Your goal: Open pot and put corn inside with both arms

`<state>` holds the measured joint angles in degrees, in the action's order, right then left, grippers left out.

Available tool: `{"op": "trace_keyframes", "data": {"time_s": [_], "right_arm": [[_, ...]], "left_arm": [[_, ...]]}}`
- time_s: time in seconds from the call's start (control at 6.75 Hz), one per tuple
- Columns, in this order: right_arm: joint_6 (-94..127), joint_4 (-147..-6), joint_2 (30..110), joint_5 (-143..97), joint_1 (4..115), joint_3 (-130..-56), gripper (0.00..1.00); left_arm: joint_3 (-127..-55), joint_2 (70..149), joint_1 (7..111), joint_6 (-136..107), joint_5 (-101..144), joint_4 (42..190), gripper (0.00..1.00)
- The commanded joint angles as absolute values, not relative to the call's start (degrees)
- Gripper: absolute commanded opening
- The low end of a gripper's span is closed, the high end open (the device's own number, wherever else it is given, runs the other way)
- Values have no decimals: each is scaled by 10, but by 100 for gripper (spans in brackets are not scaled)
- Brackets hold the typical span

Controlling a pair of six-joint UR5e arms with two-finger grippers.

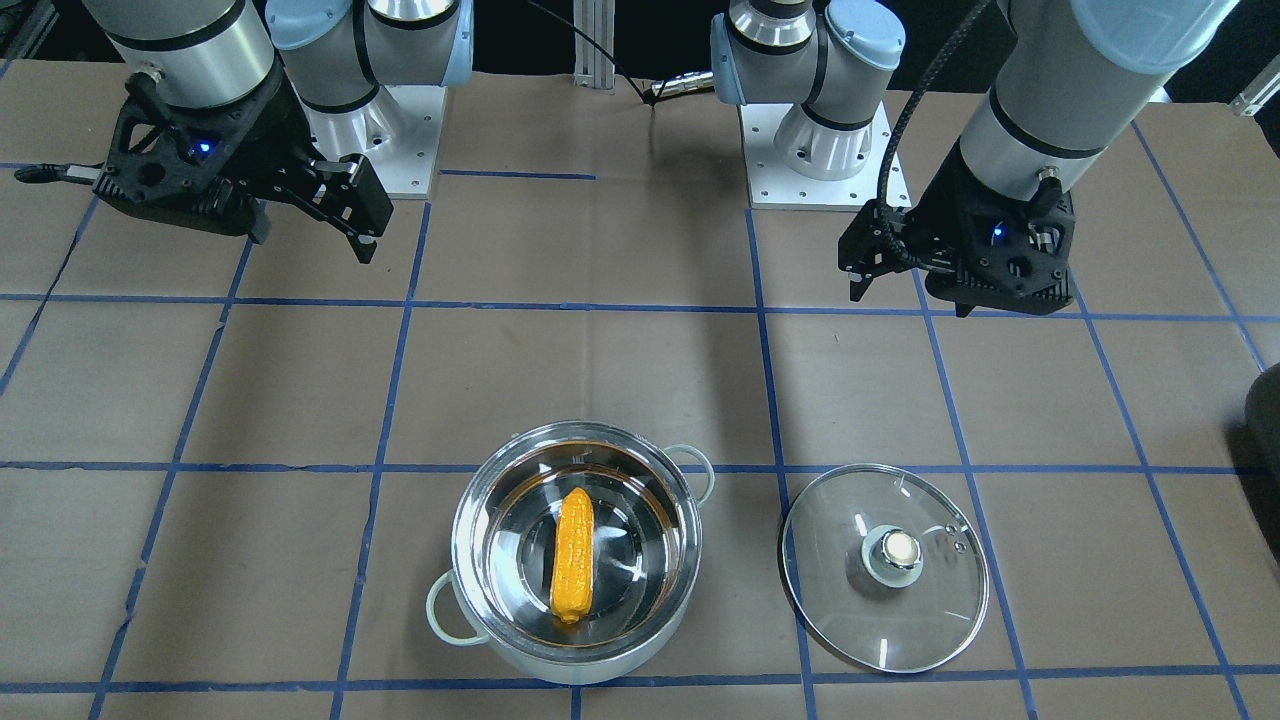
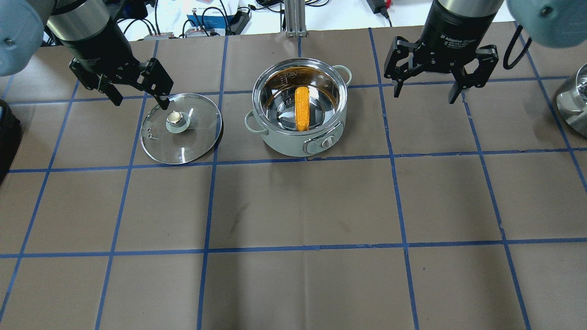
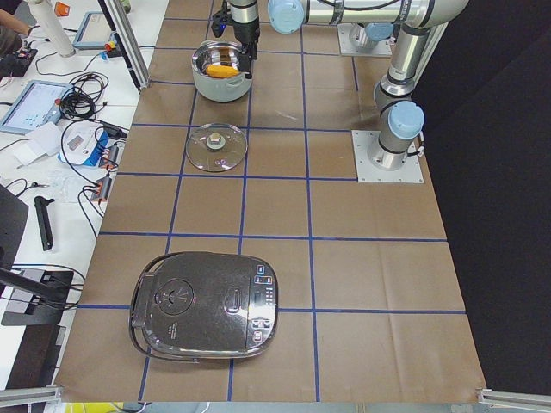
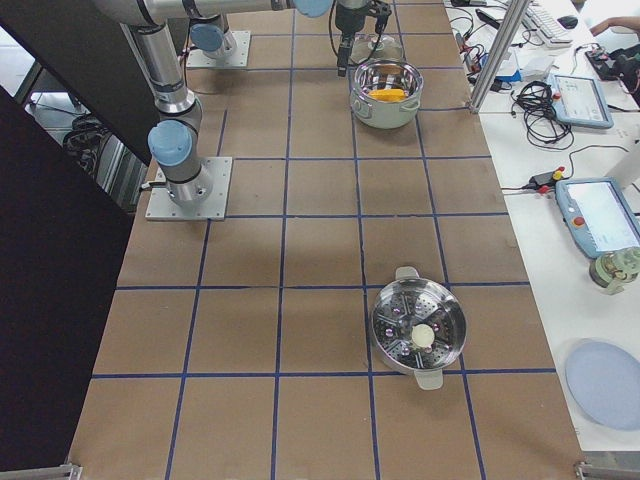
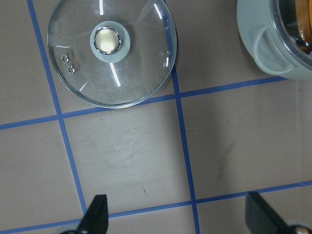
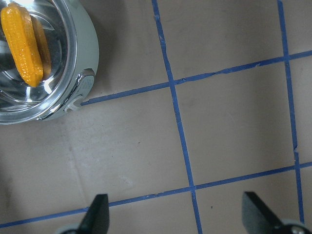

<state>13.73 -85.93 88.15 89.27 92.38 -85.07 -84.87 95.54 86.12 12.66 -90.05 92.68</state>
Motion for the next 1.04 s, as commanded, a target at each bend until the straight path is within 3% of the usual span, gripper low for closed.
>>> {"op": "trace_keyframes", "data": {"time_s": [0.0,0.89], "right_arm": [[99,-873,887,896,927,-859,100],[26,-864,889,891,931,-855,100]], "left_arm": [[-846,958,860,128,-903,914,100],[-853,945,861,127,-904,920,100]]}}
